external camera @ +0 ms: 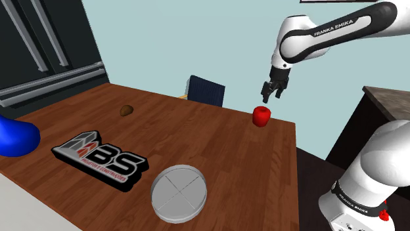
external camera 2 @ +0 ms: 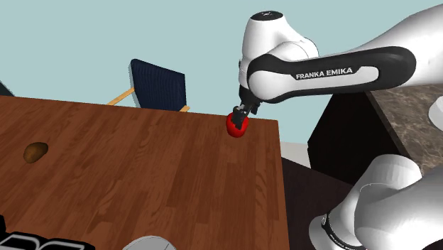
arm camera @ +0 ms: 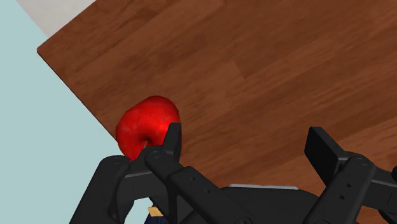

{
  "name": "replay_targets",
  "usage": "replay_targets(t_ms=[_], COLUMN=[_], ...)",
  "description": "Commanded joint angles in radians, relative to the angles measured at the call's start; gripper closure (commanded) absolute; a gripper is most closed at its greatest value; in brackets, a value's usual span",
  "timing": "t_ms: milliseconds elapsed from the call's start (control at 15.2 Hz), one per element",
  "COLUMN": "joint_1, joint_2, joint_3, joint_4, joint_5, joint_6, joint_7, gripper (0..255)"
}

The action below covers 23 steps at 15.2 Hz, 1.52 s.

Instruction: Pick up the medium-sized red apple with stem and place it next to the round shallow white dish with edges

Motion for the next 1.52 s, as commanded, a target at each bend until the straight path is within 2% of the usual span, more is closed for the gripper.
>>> replay_targets(t_ms=[0,396,726,1254,1452], joint_1=[-0.013,-0.042,-0.063,-0.068,-0.069], joint_2=[0.050,0.236,0.402,0.509,0.516], joint_3=[-0.021,-0.088,-0.136,-0.138,-0.137], joint_4=[0.006,0.067,0.151,0.157,0.157], joint_5=[-0.005,0.016,0.079,0.136,0.140], joint_6=[0.065,0.241,0.362,0.464,0.471], joint_7=[-0.011,-0.063,-0.128,-0.171,-0.173], gripper=[0,0,0,0,0])
